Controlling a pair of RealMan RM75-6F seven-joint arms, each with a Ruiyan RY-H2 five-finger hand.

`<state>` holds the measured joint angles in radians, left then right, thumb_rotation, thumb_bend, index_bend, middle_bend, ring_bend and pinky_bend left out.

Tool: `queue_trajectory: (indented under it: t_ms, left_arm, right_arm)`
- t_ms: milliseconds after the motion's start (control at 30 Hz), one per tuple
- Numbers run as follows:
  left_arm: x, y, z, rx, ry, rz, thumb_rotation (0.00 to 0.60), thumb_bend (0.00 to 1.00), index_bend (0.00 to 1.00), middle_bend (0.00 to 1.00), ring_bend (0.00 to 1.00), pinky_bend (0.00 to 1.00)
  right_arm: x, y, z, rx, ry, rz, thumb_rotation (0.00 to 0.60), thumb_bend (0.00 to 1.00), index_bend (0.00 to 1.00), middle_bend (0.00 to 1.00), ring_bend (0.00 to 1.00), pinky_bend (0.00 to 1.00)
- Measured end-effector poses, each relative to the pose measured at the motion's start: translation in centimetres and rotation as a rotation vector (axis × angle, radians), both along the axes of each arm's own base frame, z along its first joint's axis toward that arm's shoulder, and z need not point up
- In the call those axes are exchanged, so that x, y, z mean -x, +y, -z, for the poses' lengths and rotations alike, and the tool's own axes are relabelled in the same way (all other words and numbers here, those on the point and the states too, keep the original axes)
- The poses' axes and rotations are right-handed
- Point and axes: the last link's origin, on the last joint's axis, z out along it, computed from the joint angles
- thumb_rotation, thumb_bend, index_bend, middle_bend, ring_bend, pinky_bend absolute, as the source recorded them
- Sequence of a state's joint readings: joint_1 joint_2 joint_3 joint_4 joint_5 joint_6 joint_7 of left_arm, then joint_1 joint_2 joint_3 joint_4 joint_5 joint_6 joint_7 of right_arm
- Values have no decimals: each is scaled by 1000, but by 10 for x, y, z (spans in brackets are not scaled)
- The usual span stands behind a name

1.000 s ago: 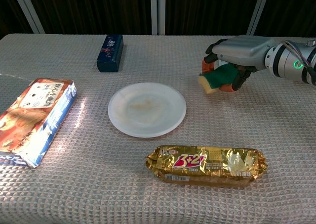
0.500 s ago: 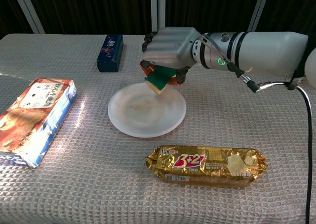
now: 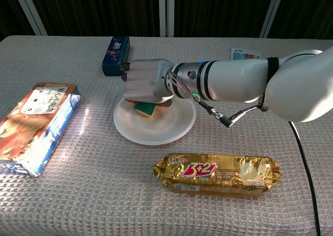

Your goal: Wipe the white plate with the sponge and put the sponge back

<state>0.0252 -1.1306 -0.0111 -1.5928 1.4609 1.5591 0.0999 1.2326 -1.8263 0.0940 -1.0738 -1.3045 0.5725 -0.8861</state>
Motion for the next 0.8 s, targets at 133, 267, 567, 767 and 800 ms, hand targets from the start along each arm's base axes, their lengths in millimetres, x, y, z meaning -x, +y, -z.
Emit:
queue_trajectory:
  t_ms: [133,267,567,767,800]
  left_arm:
    - [1,-1,0,-2,-1,-1,600,0,226,119,85,116]
    - [0,-1,0,-6,0,5,600,0,226,119,85,116]
    - [-1,-3,0,-7,-3,5,600,0,226,119,85,116]
    - [-1,-4,-1,-8,-7,-1,600,0,226,118,85,116]
    - [0,-5,-2,-9,-6,-1,600,0,225,119,85,116]
  right_arm:
    - [0,-2,-5,21,-26,2,600,354,566,381,138,7]
    - [-6,-2,-16,39,-82,-2,600,355,567,381,138,0]
    - [-6,11,-4,2,-49,-37,600,354,571,381,138,0]
    - [-1,16,13,-4,2,-71,600,359,576,381,138,0]
    - [-1,16,13,0,-7,-70,600,359,575,381,138,0]
